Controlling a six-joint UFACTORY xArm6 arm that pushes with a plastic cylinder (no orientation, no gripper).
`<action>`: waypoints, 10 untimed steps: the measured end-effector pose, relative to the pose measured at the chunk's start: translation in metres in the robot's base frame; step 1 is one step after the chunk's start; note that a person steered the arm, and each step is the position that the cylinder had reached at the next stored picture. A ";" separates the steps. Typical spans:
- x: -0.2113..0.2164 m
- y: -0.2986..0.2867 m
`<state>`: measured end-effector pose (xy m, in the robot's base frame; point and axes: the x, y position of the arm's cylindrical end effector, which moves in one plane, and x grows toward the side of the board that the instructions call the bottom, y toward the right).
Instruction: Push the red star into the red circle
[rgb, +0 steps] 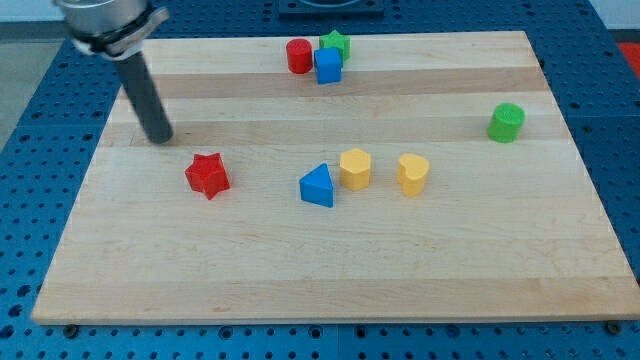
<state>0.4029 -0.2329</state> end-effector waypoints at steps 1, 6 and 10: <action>0.036 -0.010; 0.079 0.090; -0.005 0.085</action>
<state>0.3980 -0.1476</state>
